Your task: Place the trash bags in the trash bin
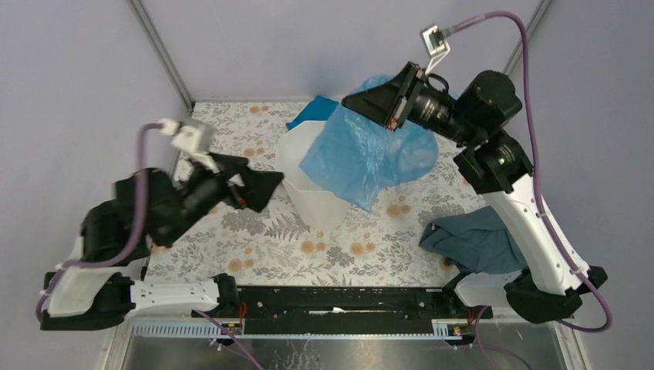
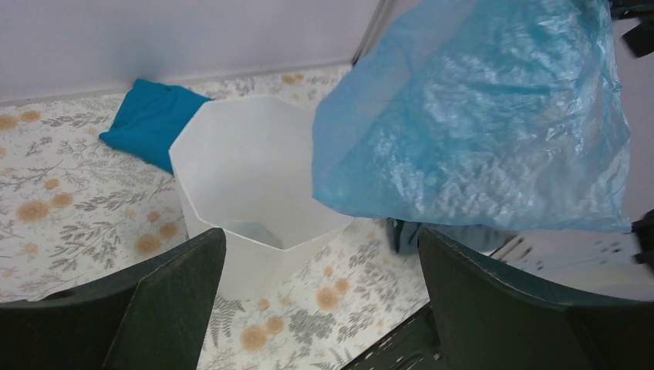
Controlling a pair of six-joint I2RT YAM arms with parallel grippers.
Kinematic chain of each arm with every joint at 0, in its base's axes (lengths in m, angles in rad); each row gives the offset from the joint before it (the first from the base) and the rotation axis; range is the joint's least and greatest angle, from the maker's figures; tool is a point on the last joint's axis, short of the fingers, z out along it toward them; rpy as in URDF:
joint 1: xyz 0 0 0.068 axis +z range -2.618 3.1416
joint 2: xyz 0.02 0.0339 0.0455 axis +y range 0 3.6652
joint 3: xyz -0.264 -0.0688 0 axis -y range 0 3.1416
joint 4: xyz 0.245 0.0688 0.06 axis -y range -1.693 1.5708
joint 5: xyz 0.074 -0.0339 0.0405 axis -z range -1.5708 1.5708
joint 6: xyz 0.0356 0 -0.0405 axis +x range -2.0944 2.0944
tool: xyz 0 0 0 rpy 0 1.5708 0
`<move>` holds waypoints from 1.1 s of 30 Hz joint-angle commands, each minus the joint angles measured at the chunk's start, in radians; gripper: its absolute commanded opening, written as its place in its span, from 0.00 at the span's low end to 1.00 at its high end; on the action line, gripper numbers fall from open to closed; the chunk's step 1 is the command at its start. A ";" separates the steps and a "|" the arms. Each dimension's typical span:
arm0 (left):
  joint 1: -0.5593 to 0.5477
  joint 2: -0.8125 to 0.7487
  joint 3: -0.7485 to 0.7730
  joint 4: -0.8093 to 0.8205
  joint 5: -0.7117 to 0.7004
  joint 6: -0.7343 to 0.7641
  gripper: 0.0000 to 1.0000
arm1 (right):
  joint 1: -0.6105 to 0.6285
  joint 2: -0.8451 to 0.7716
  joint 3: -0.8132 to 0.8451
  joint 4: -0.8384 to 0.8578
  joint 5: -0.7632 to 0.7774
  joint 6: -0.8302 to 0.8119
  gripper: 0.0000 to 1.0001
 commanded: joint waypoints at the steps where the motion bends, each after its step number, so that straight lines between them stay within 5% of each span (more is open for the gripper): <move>1: 0.000 -0.073 -0.084 0.066 -0.052 -0.061 0.99 | 0.009 0.057 0.206 0.218 -0.106 0.127 0.00; 7: 0.000 -0.094 -0.135 0.116 -0.187 -0.058 0.99 | -0.004 0.083 0.185 0.038 0.142 0.045 0.00; 12: 0.000 -0.041 -0.148 0.132 -0.216 -0.073 0.99 | -0.009 0.144 0.217 0.051 0.084 0.054 0.00; 21: 0.000 -0.054 -0.172 0.161 -0.294 -0.097 0.98 | -0.102 0.125 0.023 0.021 0.137 -0.085 0.00; 26: 0.000 -0.028 -0.132 0.167 -0.296 -0.048 0.96 | -0.149 0.182 0.045 0.139 0.006 -0.036 0.00; 33: 0.000 -0.002 -0.099 0.160 -0.341 -0.031 0.97 | -0.112 0.318 0.139 0.501 -0.209 0.285 0.00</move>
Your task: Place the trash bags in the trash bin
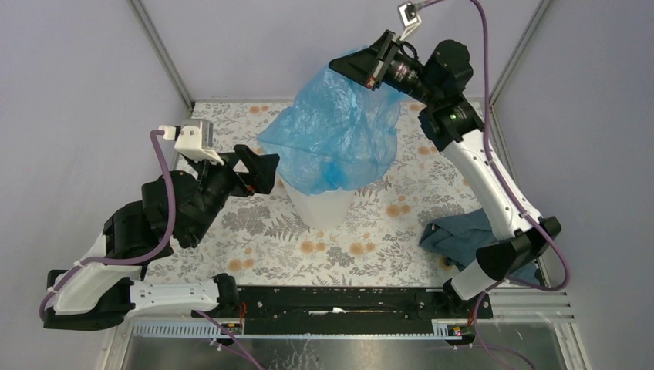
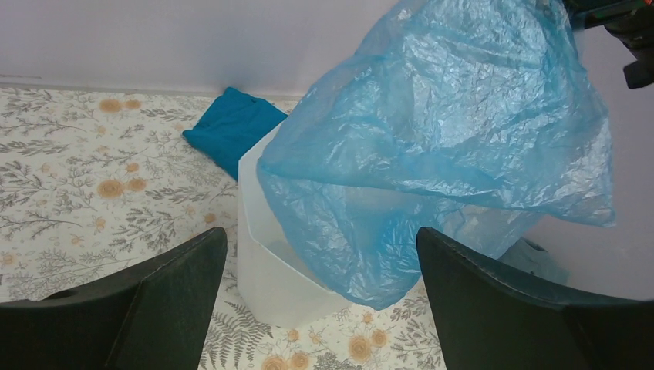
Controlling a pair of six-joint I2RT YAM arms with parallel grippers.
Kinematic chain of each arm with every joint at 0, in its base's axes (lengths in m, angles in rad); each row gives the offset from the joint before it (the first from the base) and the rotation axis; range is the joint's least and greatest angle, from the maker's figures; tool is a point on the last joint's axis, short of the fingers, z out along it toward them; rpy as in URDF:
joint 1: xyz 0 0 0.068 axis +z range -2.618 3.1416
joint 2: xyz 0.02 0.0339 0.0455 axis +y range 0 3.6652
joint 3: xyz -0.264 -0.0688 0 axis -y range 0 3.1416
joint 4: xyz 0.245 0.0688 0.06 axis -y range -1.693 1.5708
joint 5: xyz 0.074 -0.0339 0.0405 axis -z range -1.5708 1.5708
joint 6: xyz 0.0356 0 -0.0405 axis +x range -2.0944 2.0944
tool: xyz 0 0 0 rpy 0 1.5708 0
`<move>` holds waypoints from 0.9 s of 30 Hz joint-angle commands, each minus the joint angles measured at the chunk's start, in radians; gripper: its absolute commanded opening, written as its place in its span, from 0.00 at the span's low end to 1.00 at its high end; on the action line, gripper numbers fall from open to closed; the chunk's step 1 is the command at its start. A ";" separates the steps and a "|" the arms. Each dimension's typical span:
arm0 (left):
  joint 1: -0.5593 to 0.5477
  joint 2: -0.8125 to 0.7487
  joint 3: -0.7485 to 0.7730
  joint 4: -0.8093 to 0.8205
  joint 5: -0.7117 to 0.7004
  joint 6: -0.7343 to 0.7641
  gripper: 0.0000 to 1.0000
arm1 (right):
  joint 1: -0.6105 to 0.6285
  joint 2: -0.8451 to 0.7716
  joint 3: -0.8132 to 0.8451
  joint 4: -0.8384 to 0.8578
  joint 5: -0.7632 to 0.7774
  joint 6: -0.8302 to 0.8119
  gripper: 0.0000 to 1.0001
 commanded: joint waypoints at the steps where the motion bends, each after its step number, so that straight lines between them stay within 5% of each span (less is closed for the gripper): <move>1: 0.000 0.007 0.027 0.037 -0.054 0.024 0.97 | 0.052 0.048 0.106 0.254 -0.131 0.167 0.00; 14: 0.000 -0.060 0.016 0.033 -0.075 0.002 0.99 | 0.125 0.200 0.319 0.396 -0.135 0.344 0.00; 27: 0.000 -0.100 0.027 0.026 -0.052 -0.003 0.99 | -0.008 -0.076 -0.168 0.254 -0.062 0.129 0.00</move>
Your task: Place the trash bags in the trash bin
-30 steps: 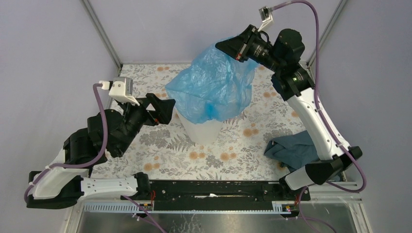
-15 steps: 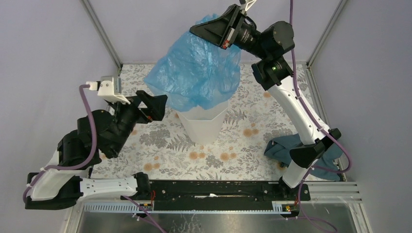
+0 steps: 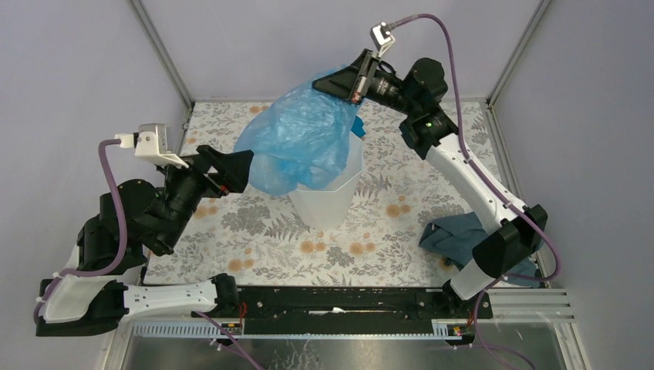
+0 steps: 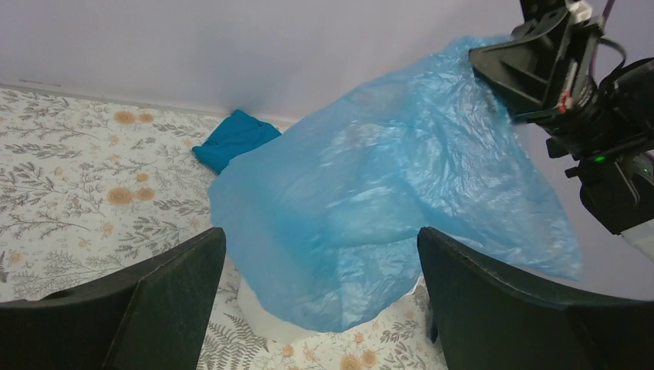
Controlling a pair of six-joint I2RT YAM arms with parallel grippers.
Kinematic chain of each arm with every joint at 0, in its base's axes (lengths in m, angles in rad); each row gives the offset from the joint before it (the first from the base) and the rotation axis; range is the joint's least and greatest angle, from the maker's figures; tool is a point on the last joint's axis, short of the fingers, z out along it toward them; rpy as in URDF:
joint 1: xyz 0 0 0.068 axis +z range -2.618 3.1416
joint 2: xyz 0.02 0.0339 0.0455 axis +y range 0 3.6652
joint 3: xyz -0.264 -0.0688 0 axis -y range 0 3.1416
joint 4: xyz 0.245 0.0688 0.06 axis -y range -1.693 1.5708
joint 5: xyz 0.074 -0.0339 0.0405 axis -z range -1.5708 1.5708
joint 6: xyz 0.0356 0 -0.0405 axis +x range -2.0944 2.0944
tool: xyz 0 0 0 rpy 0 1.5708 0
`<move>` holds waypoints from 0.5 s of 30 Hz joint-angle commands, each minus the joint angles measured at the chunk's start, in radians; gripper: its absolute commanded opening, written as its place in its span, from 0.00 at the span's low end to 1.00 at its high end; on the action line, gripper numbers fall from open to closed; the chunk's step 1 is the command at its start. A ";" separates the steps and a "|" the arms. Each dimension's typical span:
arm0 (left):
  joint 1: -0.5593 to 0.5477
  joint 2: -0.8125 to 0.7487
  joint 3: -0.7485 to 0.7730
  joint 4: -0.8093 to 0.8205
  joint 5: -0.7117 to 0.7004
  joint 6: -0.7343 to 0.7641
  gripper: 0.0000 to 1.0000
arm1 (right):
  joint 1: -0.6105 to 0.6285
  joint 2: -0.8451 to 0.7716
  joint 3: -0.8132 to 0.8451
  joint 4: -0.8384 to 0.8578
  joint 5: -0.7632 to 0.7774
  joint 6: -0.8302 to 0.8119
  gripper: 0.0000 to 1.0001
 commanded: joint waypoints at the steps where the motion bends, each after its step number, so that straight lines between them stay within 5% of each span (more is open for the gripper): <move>1: 0.000 0.000 0.025 0.023 0.009 -0.007 0.99 | -0.097 -0.146 -0.051 -0.056 0.037 -0.109 0.00; 6: 0.000 0.048 0.027 0.026 0.023 0.001 0.96 | -0.119 -0.205 -0.039 -0.266 0.090 -0.274 0.00; 15: 0.000 0.249 0.082 0.055 0.048 0.086 0.84 | -0.120 -0.235 -0.065 -0.362 0.082 -0.327 0.00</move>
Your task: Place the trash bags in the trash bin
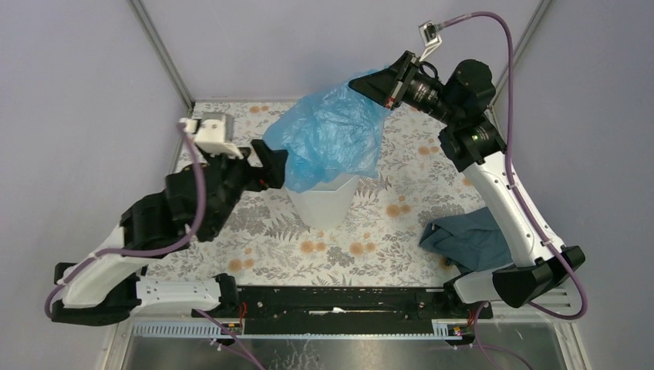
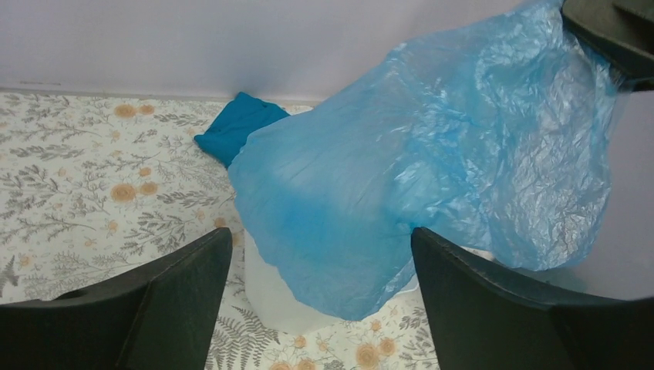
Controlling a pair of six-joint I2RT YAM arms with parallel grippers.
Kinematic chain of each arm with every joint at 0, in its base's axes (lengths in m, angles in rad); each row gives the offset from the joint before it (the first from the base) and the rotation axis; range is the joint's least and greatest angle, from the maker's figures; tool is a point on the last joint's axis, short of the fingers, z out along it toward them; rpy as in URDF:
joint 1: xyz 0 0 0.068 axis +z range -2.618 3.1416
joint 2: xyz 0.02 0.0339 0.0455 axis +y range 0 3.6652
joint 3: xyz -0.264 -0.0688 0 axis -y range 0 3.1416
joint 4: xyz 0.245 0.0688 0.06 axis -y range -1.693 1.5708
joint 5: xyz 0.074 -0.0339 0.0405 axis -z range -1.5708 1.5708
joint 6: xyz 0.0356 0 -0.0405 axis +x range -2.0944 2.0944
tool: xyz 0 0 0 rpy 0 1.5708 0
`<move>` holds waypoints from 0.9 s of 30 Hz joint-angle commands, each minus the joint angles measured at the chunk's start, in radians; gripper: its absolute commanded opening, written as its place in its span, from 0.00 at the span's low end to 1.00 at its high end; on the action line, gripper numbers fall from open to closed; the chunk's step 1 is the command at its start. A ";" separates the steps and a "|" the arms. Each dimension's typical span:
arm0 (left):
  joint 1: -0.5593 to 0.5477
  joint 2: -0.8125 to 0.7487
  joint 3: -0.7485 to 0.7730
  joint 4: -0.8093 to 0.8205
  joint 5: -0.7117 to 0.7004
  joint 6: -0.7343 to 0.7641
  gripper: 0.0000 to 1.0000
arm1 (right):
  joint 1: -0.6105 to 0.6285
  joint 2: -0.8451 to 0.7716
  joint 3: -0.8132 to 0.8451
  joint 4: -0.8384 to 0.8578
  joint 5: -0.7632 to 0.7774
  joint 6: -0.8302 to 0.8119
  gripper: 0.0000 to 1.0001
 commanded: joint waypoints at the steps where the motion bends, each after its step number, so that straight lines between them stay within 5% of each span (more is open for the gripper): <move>1: 0.000 0.144 0.075 0.039 0.011 0.068 0.79 | 0.005 -0.008 0.002 -0.059 0.001 -0.060 0.00; 9: 0.228 0.302 0.042 0.079 0.282 0.013 0.68 | 0.006 -0.057 -0.035 -0.121 0.024 -0.113 0.00; 17: 0.250 0.212 -0.134 0.173 0.498 0.034 0.65 | 0.054 -0.036 -0.052 -0.117 0.009 -0.161 0.00; 20: 0.252 0.194 -0.085 0.131 0.550 0.054 0.69 | 0.056 -0.012 -0.058 -0.090 -0.016 -0.147 0.00; 23: 0.252 0.138 -0.069 0.115 0.524 0.055 0.87 | 0.057 0.000 -0.051 -0.106 -0.006 -0.169 0.00; 27: 0.252 0.057 -0.086 0.134 0.420 0.076 0.99 | 0.058 -0.004 -0.045 -0.150 0.003 -0.202 0.00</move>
